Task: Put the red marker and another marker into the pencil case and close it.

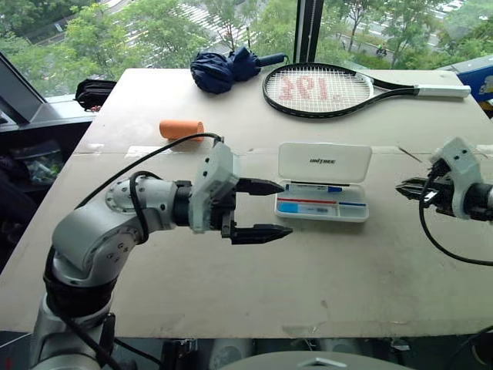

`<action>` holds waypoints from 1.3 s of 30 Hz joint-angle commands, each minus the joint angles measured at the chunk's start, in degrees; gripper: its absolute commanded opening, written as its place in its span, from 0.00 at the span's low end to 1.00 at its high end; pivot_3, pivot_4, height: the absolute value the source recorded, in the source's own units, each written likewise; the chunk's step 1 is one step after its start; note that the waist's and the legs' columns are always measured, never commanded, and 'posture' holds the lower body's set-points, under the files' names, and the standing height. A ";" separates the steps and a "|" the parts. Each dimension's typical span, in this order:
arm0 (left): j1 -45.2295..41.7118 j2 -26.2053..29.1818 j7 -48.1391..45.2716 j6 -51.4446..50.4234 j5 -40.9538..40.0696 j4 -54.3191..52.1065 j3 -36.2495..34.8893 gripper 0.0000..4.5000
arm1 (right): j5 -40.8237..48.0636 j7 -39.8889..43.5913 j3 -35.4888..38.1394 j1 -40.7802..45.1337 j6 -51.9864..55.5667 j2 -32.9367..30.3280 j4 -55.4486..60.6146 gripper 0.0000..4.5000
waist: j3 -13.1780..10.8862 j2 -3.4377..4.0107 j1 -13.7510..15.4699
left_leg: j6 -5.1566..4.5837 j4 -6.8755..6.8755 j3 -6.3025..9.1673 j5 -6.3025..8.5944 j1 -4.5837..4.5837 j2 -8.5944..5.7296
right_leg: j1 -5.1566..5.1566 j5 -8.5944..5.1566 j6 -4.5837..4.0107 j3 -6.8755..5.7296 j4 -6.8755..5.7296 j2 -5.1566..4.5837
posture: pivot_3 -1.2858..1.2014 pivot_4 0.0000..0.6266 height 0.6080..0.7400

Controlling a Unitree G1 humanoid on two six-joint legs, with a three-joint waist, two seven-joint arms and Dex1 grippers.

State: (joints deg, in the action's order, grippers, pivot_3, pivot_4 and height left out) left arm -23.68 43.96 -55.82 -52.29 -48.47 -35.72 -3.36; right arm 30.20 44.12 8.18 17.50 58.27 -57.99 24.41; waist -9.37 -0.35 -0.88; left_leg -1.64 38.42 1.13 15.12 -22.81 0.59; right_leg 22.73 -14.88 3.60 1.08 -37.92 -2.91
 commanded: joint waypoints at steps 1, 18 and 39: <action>2.67 3.61 -1.14 1.01 -1.68 -2.66 -3.39 0.90 | -3.25 8.38 -11.34 5.59 -8.37 -1.33 3.03 0.02 | -0.05 -0.03 -0.06 | 0.00 0.00 -0.02 0.00 0.01 0.01 | 0.01 0.00 0.00 0.02 0.00 0.00 | 0.52 0.24 0.93; 9.37 7.45 5.96 0.42 -8.68 -8.84 -7.85 0.90 | -18.53 21.27 -26.05 13.33 -26.58 1.97 -14.71 0.02 | -0.20 -0.23 0.38 | 0.02 0.02 0.02 -0.01 -0.09 -0.06 | 0.02 0.00 -0.01 -0.06 0.06 -0.23 | 0.52 0.24 0.93; 12.79 7.04 13.78 1.85 -12.90 -9.85 -9.69 0.90 | -19.79 8.05 -15.83 38.48 -10.96 9.78 -46.65 0.01 | -0.21 -0.19 -0.51 | 0.02 -0.05 -0.28 -0.01 0.08 -0.08 | 0.08 0.01 -0.06 0.18 0.00 -0.15 | 0.52 0.24 0.93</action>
State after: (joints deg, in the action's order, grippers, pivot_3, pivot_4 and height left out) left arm -10.78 51.09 -42.68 -51.78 -60.27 -44.07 -11.89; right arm 12.83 53.90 -6.32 52.69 49.49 -49.84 -17.26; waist -9.59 -0.54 -1.40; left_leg -1.61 38.33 0.83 15.10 -22.77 0.50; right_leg 22.87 -14.86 3.53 1.29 -37.93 -3.06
